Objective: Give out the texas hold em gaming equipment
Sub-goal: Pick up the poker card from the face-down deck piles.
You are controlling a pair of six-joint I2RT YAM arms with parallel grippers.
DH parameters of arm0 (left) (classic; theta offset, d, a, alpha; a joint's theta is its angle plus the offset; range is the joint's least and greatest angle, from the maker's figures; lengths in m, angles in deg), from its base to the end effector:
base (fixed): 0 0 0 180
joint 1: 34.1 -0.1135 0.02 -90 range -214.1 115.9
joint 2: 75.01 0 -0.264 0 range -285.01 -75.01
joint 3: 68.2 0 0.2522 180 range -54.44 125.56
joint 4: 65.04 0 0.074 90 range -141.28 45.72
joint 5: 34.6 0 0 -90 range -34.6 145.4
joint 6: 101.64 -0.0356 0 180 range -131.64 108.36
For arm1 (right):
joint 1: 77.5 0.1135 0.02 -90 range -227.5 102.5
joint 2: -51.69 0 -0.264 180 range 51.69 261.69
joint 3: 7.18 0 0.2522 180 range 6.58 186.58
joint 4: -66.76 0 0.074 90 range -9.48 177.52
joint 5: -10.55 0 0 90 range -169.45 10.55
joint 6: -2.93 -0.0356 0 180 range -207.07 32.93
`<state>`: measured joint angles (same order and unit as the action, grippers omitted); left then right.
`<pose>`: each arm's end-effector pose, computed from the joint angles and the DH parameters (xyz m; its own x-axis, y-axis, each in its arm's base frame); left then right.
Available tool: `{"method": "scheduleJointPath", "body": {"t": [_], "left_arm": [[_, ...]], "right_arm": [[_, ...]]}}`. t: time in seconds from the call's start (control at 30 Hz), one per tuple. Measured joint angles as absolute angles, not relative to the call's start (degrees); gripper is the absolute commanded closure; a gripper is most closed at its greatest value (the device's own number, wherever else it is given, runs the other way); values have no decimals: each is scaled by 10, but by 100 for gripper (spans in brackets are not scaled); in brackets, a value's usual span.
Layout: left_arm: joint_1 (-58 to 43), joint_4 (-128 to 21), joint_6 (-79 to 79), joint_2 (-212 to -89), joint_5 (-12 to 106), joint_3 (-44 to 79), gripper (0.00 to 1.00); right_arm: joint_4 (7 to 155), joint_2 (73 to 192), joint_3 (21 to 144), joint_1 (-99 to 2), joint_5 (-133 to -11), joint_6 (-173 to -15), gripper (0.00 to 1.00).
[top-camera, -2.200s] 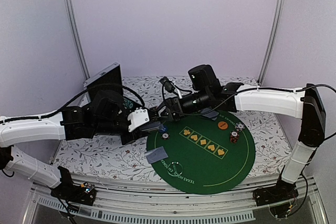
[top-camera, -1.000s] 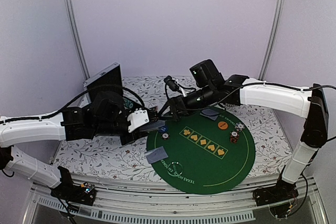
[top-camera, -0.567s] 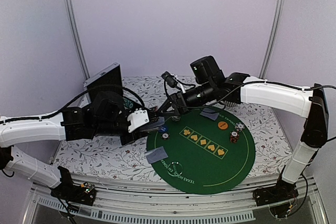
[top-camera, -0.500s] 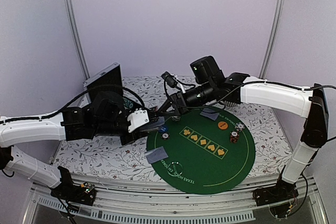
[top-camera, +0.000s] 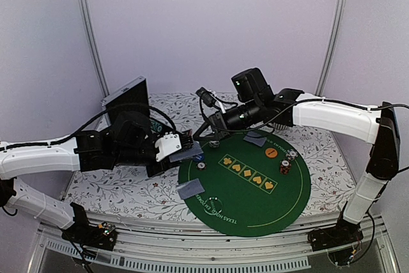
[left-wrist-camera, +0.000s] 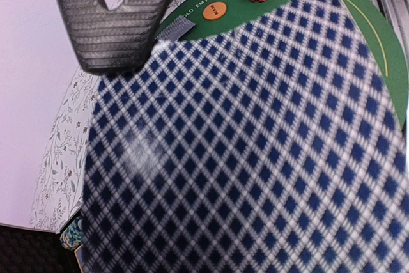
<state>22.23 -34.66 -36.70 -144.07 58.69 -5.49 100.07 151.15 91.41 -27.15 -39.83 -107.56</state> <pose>0.1481 -0.2187 0.2667 0.0408 0.7015 -0.7115 0.8700 0.3253 0.3706 0.2374 0.3221 0.3131 -0.6612 -0.3753 -0.6495 -0.7454 0.2313 0.6252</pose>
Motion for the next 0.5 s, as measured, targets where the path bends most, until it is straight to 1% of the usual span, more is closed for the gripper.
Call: {"method": "scheduleJointPath", "body": {"t": [0.5], "left_arm": [[222, -347, -367, -1441, 586, -55, 58]], "right_arm": [[1002, 1476, 914, -273, -417, -1073, 98]]}}
